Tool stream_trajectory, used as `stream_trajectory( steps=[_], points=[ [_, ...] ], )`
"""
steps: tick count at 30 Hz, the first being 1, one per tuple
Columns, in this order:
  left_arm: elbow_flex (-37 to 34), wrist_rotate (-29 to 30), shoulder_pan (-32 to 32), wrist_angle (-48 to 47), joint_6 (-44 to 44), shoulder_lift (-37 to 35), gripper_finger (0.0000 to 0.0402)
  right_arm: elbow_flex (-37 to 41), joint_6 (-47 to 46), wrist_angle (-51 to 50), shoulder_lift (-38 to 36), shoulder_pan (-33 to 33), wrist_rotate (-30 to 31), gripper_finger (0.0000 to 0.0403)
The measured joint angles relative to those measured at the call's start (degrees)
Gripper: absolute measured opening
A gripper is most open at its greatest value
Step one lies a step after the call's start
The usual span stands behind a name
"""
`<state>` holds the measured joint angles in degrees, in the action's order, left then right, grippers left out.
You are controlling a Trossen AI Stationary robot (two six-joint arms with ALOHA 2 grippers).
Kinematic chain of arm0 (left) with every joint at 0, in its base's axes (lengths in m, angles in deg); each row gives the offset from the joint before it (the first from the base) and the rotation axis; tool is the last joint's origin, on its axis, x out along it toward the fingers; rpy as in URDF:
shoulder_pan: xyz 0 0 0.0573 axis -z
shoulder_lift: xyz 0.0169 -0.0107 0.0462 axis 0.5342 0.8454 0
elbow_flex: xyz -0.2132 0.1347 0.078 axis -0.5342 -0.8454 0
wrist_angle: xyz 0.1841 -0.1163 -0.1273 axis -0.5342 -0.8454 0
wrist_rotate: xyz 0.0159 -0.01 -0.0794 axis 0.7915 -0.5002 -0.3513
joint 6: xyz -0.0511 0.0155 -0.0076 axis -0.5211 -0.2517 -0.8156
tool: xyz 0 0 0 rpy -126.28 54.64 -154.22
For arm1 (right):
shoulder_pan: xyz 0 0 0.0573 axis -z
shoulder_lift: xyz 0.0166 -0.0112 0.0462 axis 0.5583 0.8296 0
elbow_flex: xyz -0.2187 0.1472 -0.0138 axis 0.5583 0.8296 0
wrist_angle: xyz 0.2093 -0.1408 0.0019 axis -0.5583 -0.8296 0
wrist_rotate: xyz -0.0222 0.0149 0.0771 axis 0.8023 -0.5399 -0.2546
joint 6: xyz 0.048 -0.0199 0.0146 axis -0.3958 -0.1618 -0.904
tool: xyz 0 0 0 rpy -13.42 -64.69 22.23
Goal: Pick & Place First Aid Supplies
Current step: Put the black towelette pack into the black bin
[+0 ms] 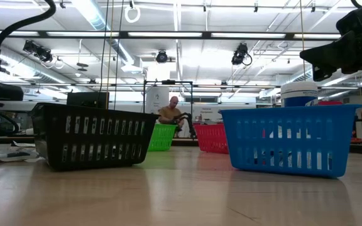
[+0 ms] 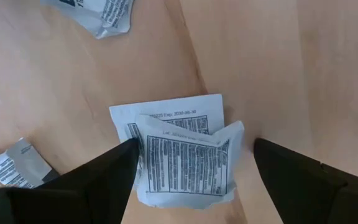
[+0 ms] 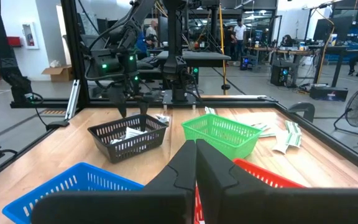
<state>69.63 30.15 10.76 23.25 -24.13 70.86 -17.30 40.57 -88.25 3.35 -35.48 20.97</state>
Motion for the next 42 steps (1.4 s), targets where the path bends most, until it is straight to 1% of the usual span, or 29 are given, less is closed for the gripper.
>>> stream_trajectory(
  steps=[8,16,20,28,36,42],
  points=[
    [0.0,-0.2,-0.1,0.1,-0.3,0.1,0.0324,0.0,0.0,0.0,0.0,0.0,0.0,0.0013],
    [0.0,-1.2,-0.1,0.2,-0.8,0.1,0.0266,0.0,0.0,0.0,0.0,0.0,0.0,0.0013],
    [0.0,-1.4,-0.1,0.2,-0.8,0.1,0.0252,0.0,0.0,0.0,0.0,0.0,0.0,0.0013],
    [0.1,-2.0,-0.1,-0.6,-0.8,0.2,0.0248,0.0,0.0,0.0,0.0,0.0,0.0,0.0013],
    [0.0,-4.9,-0.1,-3.2,-0.9,-0.3,0.0248,0.0,0.0,0.0,0.0,0.0,0.0,0.0013],
    [0.9,-4.7,-0.1,-3.7,-0.4,-0.7,0.0248,0.0,0.0,0.0,0.0,0.0,0.0,0.0013]
  ],
)
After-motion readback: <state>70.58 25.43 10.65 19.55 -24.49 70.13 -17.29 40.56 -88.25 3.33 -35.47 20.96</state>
